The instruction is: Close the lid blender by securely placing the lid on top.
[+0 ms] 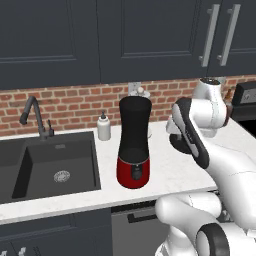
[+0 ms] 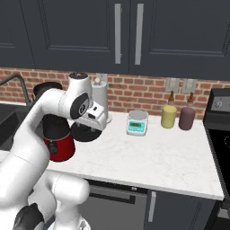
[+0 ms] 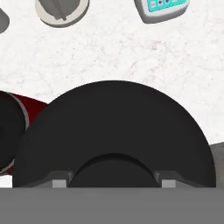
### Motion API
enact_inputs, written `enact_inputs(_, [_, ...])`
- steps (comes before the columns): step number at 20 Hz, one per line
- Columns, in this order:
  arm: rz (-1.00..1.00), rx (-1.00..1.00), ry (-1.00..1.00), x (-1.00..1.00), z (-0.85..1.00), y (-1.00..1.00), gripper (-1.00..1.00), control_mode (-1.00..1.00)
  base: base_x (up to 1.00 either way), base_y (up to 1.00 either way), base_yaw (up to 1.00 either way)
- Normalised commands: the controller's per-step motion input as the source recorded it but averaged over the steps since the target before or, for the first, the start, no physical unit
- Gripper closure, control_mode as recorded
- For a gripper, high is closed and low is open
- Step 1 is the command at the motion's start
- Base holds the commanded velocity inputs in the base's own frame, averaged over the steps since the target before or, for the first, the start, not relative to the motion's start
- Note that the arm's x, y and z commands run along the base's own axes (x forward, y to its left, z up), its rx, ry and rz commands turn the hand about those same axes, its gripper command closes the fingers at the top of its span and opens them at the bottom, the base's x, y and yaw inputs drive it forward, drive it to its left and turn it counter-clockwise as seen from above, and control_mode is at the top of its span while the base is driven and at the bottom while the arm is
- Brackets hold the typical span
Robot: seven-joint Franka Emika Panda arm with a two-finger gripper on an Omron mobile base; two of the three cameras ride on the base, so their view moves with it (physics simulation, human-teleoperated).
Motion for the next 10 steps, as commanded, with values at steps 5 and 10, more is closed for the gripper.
enact_inputs(5, [0.0,0.0,0.0,-0.58,0.91,0.02,1.0,-1.0,0.0,0.0,0.0])
enact_inputs(10, [0.0,0.0,0.0,-0.48,0.8,0.14,1.0,-1.0,0.0,0.0,0.0])
